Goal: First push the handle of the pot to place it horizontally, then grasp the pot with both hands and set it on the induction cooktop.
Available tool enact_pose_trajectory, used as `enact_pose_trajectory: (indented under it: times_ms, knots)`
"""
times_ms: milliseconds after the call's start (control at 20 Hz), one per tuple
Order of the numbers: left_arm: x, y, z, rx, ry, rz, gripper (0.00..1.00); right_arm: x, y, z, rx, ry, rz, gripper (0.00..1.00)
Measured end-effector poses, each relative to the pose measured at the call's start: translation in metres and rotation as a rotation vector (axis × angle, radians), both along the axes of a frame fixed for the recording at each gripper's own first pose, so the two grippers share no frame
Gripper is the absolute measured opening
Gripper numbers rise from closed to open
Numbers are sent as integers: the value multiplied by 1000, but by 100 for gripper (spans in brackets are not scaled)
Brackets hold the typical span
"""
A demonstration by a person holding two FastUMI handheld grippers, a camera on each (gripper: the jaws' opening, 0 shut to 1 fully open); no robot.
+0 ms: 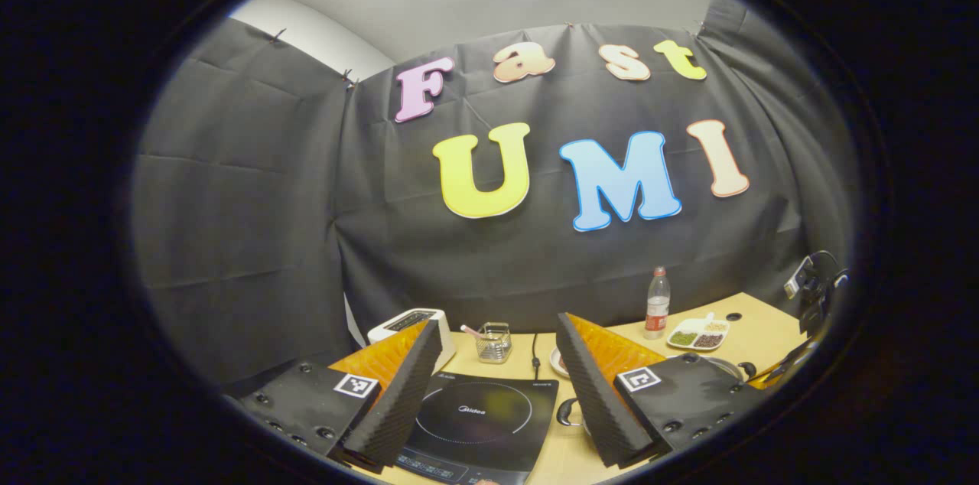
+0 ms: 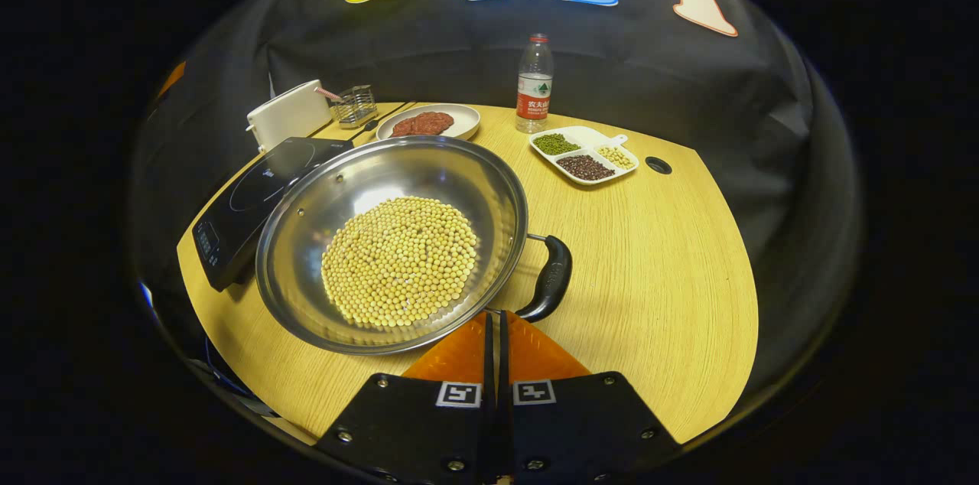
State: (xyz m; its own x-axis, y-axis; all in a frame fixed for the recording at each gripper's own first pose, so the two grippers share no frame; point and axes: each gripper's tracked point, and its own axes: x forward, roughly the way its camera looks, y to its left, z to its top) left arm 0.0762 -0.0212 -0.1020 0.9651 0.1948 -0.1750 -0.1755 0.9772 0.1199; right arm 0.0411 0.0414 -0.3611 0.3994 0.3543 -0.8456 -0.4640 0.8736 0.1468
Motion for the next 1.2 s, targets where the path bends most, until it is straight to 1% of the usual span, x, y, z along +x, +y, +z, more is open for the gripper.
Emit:
enact_pose_trajectory:
  times_ms: [200,350,550,600,650,700,750,1000,1050,1200]
  knots:
    - [7,-10,-20,-3,33,-30,100,9,-12,13,-4,-49,-45,1]
    - [12,-17,-37,-20,56,-56,100,17,-17,34,43,-106,-107,2]
    - [23,-28,-64,-55,97,-98,100,35,-18,59,110,-206,-187,100]
    - [27,-32,-71,-64,112,-112,100,38,-18,63,119,-221,-205,98]
    - [29,-37,-80,-75,131,-129,98,40,-17,67,130,-231,-221,98]
    - [32,-40,-89,-86,151,-139,98,41,-17,69,136,-236,-235,98]
    - [35,-42,-95,-101,166,-150,100,44,-17,69,138,-239,-246,98]
    - [52,-54,-136,-166,254,-191,100,50,-13,62,138,-254,-271,98]
    - [55,-57,-147,-179,277,-200,91,50,-10,61,143,-252,-275,98]
    - [62,-64,-179,-211,352,-220,91,55,-3,55,151,-245,-287,98]
